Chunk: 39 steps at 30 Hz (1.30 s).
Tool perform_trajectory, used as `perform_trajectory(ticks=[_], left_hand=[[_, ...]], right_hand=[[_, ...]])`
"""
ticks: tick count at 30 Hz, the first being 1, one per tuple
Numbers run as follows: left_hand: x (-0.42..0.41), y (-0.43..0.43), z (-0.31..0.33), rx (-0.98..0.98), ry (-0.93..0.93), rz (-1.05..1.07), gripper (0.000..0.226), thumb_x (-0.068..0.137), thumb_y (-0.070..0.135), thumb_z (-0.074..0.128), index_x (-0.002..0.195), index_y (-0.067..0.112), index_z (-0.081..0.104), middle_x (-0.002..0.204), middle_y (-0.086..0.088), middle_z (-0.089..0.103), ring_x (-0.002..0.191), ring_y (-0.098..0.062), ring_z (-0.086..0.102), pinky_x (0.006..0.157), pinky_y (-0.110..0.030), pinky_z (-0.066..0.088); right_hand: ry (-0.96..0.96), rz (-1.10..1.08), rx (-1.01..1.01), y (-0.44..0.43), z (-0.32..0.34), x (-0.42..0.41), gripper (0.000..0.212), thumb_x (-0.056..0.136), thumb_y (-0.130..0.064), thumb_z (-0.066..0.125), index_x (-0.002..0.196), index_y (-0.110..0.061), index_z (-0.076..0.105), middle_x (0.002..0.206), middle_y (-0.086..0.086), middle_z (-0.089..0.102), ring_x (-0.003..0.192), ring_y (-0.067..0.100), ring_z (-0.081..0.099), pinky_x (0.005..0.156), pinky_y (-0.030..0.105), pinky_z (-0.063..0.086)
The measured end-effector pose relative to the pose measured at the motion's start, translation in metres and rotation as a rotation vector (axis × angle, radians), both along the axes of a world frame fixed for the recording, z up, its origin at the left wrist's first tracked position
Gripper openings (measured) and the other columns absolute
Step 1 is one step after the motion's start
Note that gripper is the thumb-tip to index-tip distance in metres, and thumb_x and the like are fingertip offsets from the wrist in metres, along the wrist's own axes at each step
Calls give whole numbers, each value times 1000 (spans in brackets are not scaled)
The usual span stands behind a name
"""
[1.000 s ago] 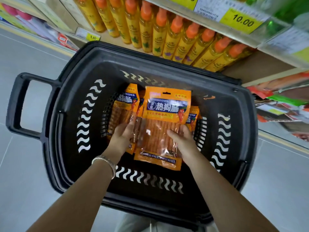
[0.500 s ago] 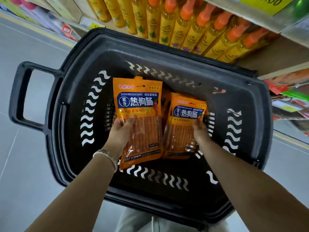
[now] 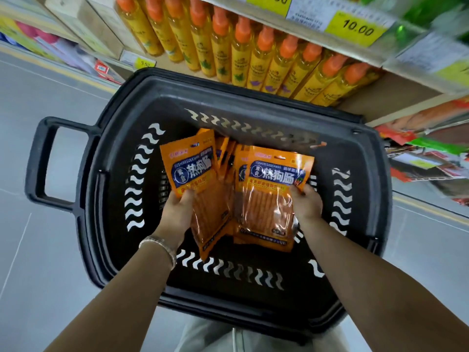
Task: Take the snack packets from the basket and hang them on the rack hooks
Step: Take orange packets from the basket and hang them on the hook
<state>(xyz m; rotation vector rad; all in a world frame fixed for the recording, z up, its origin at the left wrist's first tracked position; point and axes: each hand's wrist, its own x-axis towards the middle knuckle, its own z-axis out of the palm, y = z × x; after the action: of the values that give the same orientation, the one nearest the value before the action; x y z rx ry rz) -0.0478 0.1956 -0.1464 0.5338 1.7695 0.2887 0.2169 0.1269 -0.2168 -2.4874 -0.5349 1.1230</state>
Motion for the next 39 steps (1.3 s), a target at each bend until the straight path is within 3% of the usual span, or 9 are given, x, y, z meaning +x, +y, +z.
perform_trajectory(ticks=[3, 7, 11, 15, 20, 23, 28, 35, 39], left_hand=[[3, 1, 21, -23, -9, 7, 36, 79, 62, 48, 106, 38, 54, 105, 2, 68, 93, -20, 66, 80, -41, 53], [13, 6, 54, -60, -9, 11, 93, 71, 83, 41, 139, 20, 40, 126, -9, 58, 112, -30, 58, 96, -49, 47], [26, 7, 99, 119, 66, -111, 61, 92, 59, 39, 128, 11, 52, 118, -8, 62, 105, -26, 58, 94, -39, 45], [38, 2, 157, 388, 20, -291, 23, 98, 35, 46, 119, 27, 53, 96, 13, 60, 95, -14, 57, 80, -27, 41], [71, 0, 229, 648, -22, -404, 13, 96, 25, 53, 99, 36, 59, 86, 25, 57, 78, 12, 55, 75, -12, 39], [105, -6, 271, 750, -85, -439, 14, 95, 35, 53, 99, 26, 64, 86, 7, 64, 81, -14, 61, 79, -30, 47], [190, -22, 342, 976, -111, -396, 30, 93, 45, 50, 73, 25, 58, 63, 23, 54, 56, 5, 50, 46, -4, 32], [311, -58, 418, 1291, -194, -369, 18, 94, 41, 53, 80, 33, 60, 87, 14, 63, 81, -2, 58, 66, -15, 36], [355, -75, 462, 1385, -371, -315, 14, 92, 38, 58, 84, 30, 66, 89, 12, 70, 86, -10, 67, 72, -25, 52]], right_hand=[[36, 1, 43, -2, 18, -1, 21, 95, -29, 51, 108, -17, 61, 98, 8, 67, 86, 25, 61, 77, 34, 49], [175, -9, 146, -3, 58, -6, 6, 89, -27, 61, 91, -21, 63, 87, 2, 68, 84, 22, 66, 67, 28, 47], [135, 121, 258, -14, 120, -12, 35, 91, -42, 56, 82, -8, 61, 75, 7, 64, 74, 24, 62, 69, 34, 46], [31, 91, 398, -32, 185, -8, 31, 95, -38, 50, 92, -8, 58, 82, 7, 63, 83, 24, 59, 77, 39, 45], [-45, -61, 660, -56, 263, 23, 25, 93, -44, 48, 99, -22, 59, 79, 3, 65, 74, 12, 58, 73, 34, 45], [-127, -153, 845, -74, 306, 56, 13, 95, -30, 52, 84, -32, 59, 74, -6, 62, 64, -5, 51, 65, 14, 43], [-361, -172, 972, -99, 373, 136, 23, 96, -30, 51, 77, -20, 57, 72, -1, 60, 71, 12, 53, 69, 29, 42], [-651, -83, 1110, -141, 462, 257, 37, 97, -26, 50, 62, -25, 40, 58, -13, 43, 58, 17, 41, 55, 26, 24], [-709, -15, 1272, -158, 522, 310, 16, 98, -29, 48, 92, -21, 60, 71, -20, 52, 64, 2, 47, 57, 21, 31]])
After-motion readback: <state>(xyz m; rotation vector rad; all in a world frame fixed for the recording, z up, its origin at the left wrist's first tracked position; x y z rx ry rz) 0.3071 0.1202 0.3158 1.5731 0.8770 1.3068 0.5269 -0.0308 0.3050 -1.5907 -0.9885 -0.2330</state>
